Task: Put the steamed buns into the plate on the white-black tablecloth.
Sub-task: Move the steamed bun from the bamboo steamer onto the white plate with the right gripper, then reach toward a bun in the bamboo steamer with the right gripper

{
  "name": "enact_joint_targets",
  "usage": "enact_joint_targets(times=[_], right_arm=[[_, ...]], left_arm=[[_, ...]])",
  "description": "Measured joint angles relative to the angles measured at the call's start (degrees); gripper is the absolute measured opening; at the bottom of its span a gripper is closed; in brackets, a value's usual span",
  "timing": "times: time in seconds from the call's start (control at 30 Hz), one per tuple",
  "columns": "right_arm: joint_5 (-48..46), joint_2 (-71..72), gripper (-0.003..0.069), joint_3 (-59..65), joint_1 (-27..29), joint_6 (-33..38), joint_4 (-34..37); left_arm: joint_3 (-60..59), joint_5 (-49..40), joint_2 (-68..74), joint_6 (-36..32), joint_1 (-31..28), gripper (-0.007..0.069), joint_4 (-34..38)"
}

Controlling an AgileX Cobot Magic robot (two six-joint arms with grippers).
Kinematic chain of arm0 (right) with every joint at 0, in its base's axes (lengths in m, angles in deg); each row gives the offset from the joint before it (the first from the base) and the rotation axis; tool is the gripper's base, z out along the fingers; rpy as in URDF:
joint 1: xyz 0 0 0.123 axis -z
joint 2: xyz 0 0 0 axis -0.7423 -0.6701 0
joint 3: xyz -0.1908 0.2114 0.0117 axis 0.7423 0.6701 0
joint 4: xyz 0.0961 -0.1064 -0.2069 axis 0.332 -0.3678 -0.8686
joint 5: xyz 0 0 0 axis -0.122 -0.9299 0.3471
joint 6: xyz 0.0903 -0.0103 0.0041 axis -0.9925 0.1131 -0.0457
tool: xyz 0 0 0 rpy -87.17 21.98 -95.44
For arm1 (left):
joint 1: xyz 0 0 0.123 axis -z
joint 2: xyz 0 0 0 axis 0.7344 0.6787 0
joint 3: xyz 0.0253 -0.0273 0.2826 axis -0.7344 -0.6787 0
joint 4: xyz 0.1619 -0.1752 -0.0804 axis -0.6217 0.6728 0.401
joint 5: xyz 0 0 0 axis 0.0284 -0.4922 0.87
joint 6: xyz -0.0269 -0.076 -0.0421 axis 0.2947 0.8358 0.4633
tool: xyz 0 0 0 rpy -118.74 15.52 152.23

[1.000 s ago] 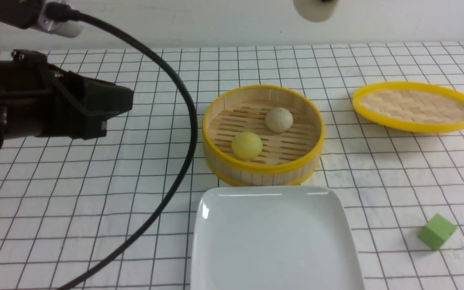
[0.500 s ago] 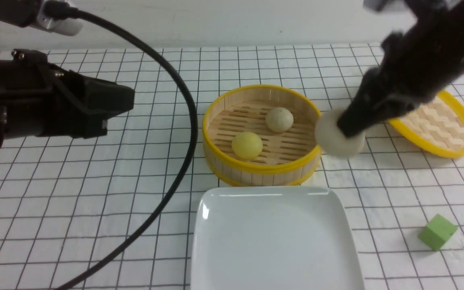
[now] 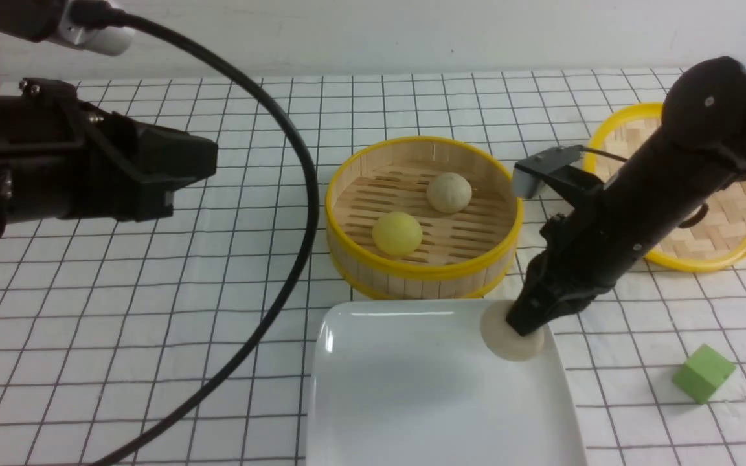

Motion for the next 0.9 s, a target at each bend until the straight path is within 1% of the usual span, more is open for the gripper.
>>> enact_joint_targets(times=[0.23,0.3,0.33,0.37,0.43,0.47,0.5,0.53,0.57,0.6,0.63,0.67,0.73,0.8,0.9], right_arm=[[0.8,-2.2,0.0039,0.0,0.0,1.5,-0.1],[0.8,-2.4,0.0055,0.0,0.0,1.5,-0.2],[0.9,-2.5,0.008,0.0,0.0,1.5,-0.2],[0.9,-2.5,0.0085,0.0,0.0,1.5,-0.2],[1.4,-2.5,0.0178,0.0,0.0,1.5,-0.2],[1.6,-2.5,0.0239,0.0,0.0,1.5,-0.4],[1.8,-2.5,0.0279,0.0,0.0,1.5,-0.4],[1.9,-2.5,0.029,0.0,0.0,1.5,-0.4],[2.1,-2.5,0.0374,0.0,0.0,1.5,-0.4],[2.1,-2.5,0.0383,0.0,0.0,1.5,-0.4],[2.2,-2.5,0.0435,0.0,0.0,1.5,-0.4],[2.3,-2.4,0.0468,-0.1,0.0,1.5,-0.4],[2.5,-2.1,0.0496,-0.9,0.0,1.5,-0.4],[3.7,-1.4,0.0505,-2.9,0.0,1.6,-0.4],[6.2,-0.5,0.0496,-7.5,0.0,1.7,-0.4]], left_arm=[[0.0,0.0,0.0,0.0,0.0,0.0241,0.0],[0.0,0.0,0.0,0.0,0.0,0.0241,0.0],[0.0,0.0,0.0,0.0,0.0,0.0241,0.0],[0.0,0.0,0.0,0.0,0.0,0.0241,0.0],[0.0,0.0,0.0,0.0,0.0,0.0241,0.0],[0.0,0.0,0.0,0.0,0.0,0.0241,0.0],[0.0,0.0,0.0,0.0,0.0,0.0241,0.0],[0.0,0.0,0.0,0.0,0.0,0.0241,0.0],[0.0,0.0,0.0,0.0,0.0,0.0241,0.0],[0.0,0.0,0.0,0.0,0.0,0.0241,0.0],[0.0,0.0,0.0,0.0,0.0,0.0241,0.0],[0.0,0.0,0.0,0.0,0.0,0.0241,0.0],[0.0,0.0,0.0,0.0,0.0,0.0241,0.0],[0.0,0.0,0.0,0.0,0.0,0.0241,0.0],[0.0,0.0,0.0,0.0,0.0,0.0241,0.0]])
